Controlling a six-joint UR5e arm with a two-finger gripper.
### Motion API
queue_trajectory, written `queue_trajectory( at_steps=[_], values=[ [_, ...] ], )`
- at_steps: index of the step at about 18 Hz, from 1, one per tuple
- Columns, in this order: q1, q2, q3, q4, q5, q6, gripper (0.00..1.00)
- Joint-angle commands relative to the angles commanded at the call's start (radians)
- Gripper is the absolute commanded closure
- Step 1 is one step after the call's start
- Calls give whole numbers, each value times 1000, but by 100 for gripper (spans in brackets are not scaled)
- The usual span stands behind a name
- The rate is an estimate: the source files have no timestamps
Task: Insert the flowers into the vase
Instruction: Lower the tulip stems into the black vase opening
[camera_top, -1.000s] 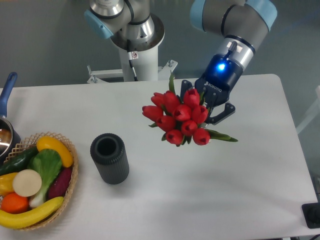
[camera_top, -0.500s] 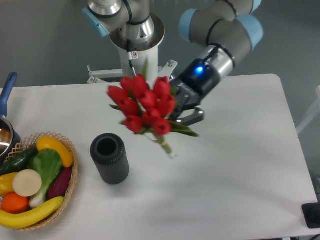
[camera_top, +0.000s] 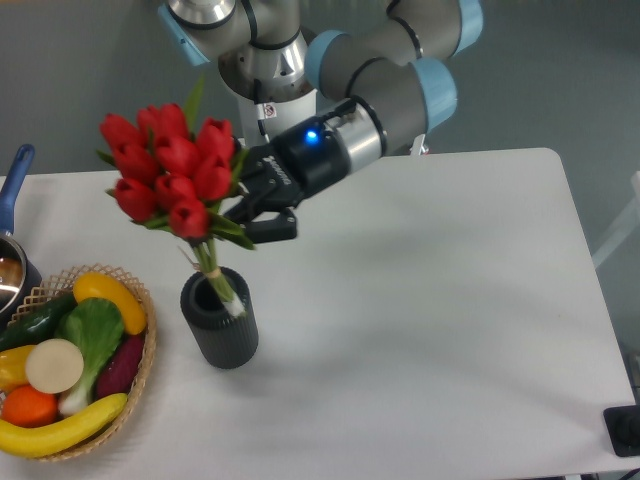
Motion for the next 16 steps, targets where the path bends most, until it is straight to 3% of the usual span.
queue_trajectory(
  at_steps=[2,6,16],
  values=[
    [-3,29,-31,0,-2,-2,62],
    [9,32,-63,-2,0,-2,62],
    [18,32,-74,0,3,5,62]
  ],
)
